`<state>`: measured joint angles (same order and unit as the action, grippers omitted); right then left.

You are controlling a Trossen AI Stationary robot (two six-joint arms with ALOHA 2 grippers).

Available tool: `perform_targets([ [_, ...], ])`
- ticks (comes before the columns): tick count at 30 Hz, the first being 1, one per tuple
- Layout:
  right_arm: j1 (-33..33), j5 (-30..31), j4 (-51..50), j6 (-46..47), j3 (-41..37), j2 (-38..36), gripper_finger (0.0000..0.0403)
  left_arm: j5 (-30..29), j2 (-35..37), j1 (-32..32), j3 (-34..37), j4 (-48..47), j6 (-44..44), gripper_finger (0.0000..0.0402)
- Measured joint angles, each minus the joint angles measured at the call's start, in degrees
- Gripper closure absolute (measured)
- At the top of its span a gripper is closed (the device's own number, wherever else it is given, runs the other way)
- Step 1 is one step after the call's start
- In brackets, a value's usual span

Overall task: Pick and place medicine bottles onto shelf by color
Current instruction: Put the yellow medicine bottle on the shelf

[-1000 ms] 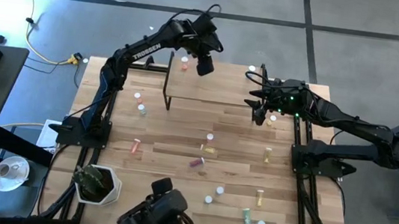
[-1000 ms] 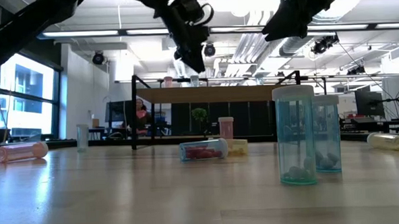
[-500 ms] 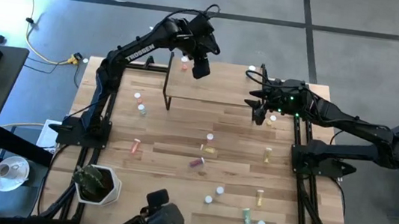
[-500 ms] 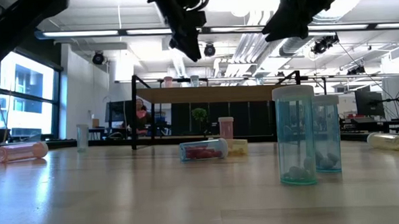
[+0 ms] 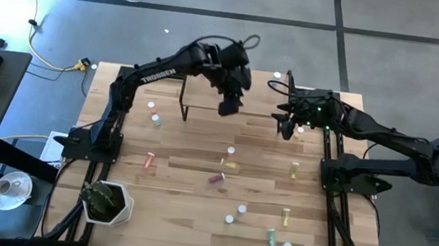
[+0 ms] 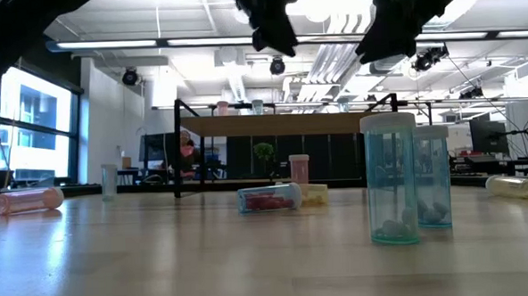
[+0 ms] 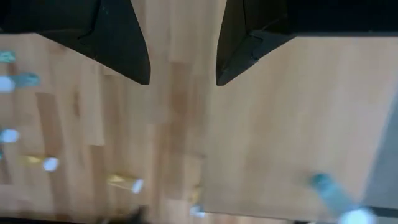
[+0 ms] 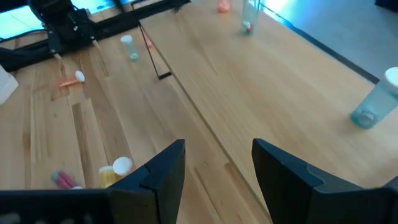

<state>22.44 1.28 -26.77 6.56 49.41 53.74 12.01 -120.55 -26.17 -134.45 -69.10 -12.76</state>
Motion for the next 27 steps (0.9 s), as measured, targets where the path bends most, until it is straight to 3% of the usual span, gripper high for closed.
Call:
perform_targets([
  [4,0.00,0.02,-0.15,-0.41,0.00,-1.88,0.0224,0.37,0.09,4.44,1.72,3.66,0.26,0.0227],
  [7,0.00,0.22,-0.85,-0.51,0.00,-3.83,0.0224,4.28,0.31,6.88,4.00,6.04,0.16,0.0227],
  [16,0.00,0.37,-9.55,1.89,0.00,-11.53,0.0224,6.58,0.77,12.38,15.31,15.42,3.36,0.0227],
  [27,-3.52,8.33,-17.66,6.78,-0.04,-16.86,0.0224,5.11,5.95,19.28,31.22,30.76,8.12,0.0227],
])
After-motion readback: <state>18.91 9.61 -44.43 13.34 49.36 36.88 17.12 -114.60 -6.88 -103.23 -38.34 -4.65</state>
